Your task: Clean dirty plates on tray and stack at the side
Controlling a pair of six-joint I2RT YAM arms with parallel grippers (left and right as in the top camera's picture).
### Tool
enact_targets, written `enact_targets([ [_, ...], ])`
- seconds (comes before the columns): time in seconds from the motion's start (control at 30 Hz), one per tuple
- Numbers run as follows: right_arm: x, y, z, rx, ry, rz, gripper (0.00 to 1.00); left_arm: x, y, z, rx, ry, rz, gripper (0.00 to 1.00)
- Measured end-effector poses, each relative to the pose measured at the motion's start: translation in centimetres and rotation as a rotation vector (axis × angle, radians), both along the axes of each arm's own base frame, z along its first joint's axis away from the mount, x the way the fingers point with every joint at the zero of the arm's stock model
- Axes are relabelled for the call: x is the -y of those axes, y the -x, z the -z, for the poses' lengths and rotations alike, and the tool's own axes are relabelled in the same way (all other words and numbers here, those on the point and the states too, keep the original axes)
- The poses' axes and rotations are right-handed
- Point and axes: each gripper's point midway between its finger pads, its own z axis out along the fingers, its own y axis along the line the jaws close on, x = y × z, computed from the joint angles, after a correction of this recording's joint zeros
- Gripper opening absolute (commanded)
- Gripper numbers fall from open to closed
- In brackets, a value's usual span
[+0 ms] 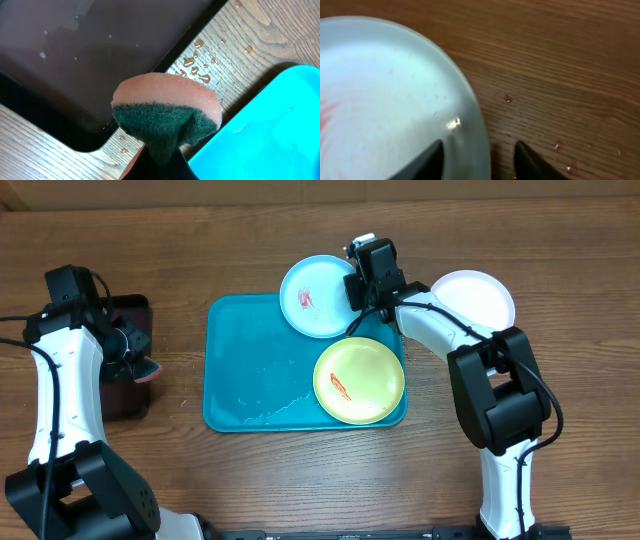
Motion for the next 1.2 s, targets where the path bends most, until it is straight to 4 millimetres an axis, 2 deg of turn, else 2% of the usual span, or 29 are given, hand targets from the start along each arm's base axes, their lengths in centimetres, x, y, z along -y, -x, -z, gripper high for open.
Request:
enact_targets([
  [0.07, -0.2, 0.3, 0.8, -0.025, -0.006, -0.012, 0.27, 0.0, 0.0, 0.0, 0.001, 0.002, 0.001, 0.04],
  [0.13, -0.5, 0.5, 1.1, -0.036, -0.016, -0.027, 0.13, 0.1, 0.0, 0.0, 0.001, 0.003, 0.001, 0.04],
  [0.2, -0.8, 0.6, 1.1, -0.041, -0.029, -0.035, 0.09, 0.1, 0.0, 0.0, 0.002, 0.003, 0.001, 0.04],
  [0.5, -2.1, 1.1, 0.6, -0.046, -0.052, -0.060, 0.04, 0.0, 0.0, 0.0, 0.002, 0.003, 0.001, 0.04],
  [0.63, -3.8, 2.2, -0.5, -0.045, -0.060, -0.087, 0.04, 0.1, 0.0, 0.0, 0.002, 0.003, 0.001, 0.04],
  [0.8, -7.2, 4.7, -2.6, -0.068, -0.114, -0.131, 0.04, 0.2, 0.0, 0.0, 0.002, 0.007, 0.007, 0.04],
  [0.93, -9.2, 7.5, -1.9, -0.153, -0.130, -0.143, 0.04, 0.6, -0.3, 0.0, 0.011, 0.024, 0.041, 0.04],
  [1.03, -9.8, 9.3, -1.0, -0.232, -0.144, -0.110, 0.04, 1.2, -0.6, -0.1, 0.022, 0.038, 0.075, 0.04],
  [1.2, -9.8, 10.4, -0.1, -0.290, -0.182, -0.034, 0.04, 2.9, -1.1, -0.1, 0.029, 0.053, 0.142, 0.04],
])
